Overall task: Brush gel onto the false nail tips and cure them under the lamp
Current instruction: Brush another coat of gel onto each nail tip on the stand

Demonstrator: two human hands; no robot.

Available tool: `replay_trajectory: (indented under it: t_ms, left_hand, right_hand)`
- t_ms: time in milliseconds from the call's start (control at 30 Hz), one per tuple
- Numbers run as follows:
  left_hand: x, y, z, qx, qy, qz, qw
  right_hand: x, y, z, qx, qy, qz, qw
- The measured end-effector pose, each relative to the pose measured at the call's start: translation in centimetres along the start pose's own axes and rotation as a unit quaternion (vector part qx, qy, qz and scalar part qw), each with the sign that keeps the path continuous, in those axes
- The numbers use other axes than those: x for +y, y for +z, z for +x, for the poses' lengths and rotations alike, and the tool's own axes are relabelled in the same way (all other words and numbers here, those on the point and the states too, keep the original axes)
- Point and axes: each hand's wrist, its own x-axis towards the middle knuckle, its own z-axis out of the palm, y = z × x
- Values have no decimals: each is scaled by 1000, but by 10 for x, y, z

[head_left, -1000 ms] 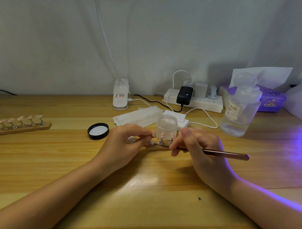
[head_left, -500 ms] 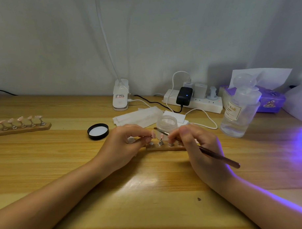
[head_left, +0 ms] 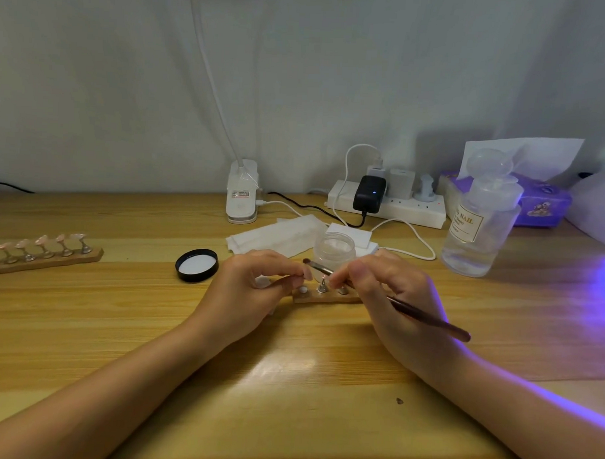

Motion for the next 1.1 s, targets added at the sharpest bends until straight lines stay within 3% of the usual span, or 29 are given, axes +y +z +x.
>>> replay_trajectory:
  t_ms: [167, 400, 567, 800, 1000, 1100]
  left_hand:
    - [1, 0, 1, 3, 0, 11, 1000]
    - [1, -1, 0, 1, -14, 13, 1000]
    - [3, -1, 0, 8, -17, 18, 1000]
    - [4, -1, -1, 7, -16, 15, 1000]
    - [4, -1, 0, 11, -6, 17, 1000]
    - [3, 0, 0, 7, 5, 24, 1000]
  right_hand:
    - [2, -2, -5, -8, 18, 62, 998]
    - [1, 1, 0, 9, -14, -15, 1000]
    - [0, -3, -4, 4, 32, 55, 998]
    - [-1, 1, 1, 6, -13, -17, 1000]
    - [-1, -2, -4, -5, 51, 63, 997]
    - [-3, -2, -3, 3, 31, 50, 998]
